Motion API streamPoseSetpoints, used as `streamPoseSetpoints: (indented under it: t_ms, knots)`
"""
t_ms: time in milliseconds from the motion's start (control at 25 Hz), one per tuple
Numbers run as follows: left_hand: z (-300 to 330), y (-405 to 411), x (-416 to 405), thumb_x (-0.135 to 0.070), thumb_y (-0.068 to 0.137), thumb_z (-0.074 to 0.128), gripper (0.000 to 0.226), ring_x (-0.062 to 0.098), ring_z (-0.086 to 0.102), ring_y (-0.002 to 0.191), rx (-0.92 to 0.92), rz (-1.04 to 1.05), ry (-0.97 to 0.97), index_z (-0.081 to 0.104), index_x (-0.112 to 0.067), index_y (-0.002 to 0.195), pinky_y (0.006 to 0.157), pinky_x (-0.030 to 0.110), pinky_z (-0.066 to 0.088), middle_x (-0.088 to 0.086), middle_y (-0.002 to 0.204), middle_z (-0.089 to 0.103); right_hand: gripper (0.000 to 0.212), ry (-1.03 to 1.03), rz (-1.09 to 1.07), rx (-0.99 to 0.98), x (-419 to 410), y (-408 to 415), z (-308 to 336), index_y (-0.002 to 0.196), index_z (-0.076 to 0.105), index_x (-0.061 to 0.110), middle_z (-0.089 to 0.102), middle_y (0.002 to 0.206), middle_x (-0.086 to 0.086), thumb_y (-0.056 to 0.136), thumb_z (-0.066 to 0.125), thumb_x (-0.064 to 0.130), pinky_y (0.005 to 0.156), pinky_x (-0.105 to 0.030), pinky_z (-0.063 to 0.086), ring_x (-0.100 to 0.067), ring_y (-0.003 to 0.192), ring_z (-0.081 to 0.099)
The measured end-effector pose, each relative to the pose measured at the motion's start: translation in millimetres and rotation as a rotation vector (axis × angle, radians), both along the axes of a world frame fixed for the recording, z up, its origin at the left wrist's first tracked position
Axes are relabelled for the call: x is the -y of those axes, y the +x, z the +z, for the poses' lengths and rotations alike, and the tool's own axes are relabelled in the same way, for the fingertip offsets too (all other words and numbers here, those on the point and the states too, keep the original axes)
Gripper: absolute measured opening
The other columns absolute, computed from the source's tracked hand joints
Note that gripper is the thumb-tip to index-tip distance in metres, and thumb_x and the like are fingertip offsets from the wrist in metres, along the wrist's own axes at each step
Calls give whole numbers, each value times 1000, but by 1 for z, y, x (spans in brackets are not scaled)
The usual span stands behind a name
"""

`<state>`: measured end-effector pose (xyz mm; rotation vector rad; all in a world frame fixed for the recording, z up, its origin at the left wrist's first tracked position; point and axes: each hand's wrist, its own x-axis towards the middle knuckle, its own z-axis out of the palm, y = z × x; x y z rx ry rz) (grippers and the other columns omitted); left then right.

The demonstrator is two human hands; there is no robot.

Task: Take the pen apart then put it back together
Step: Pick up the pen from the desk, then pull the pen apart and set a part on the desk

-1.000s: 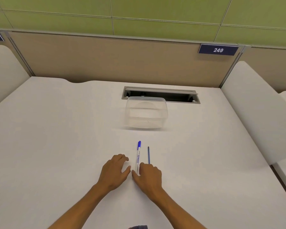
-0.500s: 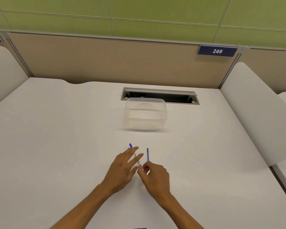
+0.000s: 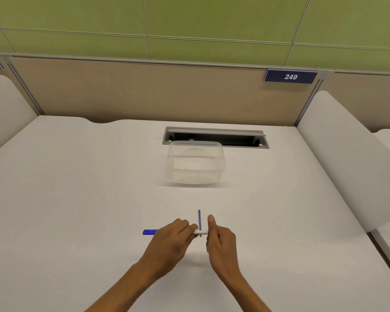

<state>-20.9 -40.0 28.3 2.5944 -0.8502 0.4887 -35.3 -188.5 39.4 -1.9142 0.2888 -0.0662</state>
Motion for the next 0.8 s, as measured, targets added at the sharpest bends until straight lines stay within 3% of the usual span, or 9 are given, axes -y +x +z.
streamPoseSetpoints:
  t_ms: [160, 280, 360, 480, 640, 800]
  knots:
    - [6, -5, 0, -22, 69, 84, 35, 8, 56, 53, 76, 14, 71, 72, -13, 100, 43, 18, 47, -4, 70, 65, 74, 75, 4, -52, -1, 1, 14, 58, 24, 1, 27, 55, -8, 82, 35, 70, 52, -30, 24, -19, 54, 25]
    - [14, -5, -1, -29, 89, 64, 25, 11, 54, 53, 164, 45, -3, 61, -15, 110, 42, 24, 48, -1, 75, 63, 72, 114, 10, -38, -3, 2, 19, 58, 26, -3, 28, 54, -9, 83, 38, 65, 52, -30, 24, -19, 53, 26]
    - [20, -5, -2, -35, 93, 52, 20, 13, 52, 51, 196, 78, -42, 58, -17, 101, 41, 24, 45, 0, 74, 62, 69, 148, -1, -26, -5, 4, 22, 57, 25, -1, 27, 53, -9, 84, 39, 62, 51, -30, 23, -19, 52, 25]
    - [33, -6, -3, -36, 95, 50, 25, 12, 44, 46, 163, 54, -35, 63, -17, 87, 41, 19, 32, -3, 63, 55, 67, 191, 1, 36, -6, 8, 29, 55, 23, 1, 24, 52, -9, 87, 42, 57, 51, -33, 22, -21, 52, 23]
    - [61, 1, -6, -44, 97, 50, 32, 12, 44, 49, -133, 4, -187, 66, -20, 85, 43, 29, 41, -9, 59, 50, 59, 176, 43, 221, -1, 14, 52, 46, 19, 17, 21, 41, 7, 91, 45, 46, 46, -24, 19, -12, 44, 20]
    - [110, 13, -5, -40, 92, 61, 35, 12, 32, 51, -726, -80, -546, 70, -11, 74, 51, 23, 29, -6, 52, 41, 64, 67, 127, 492, 6, 27, 65, 43, 27, 29, 31, 37, 10, 103, 47, 27, 47, -16, 21, -8, 37, 26]
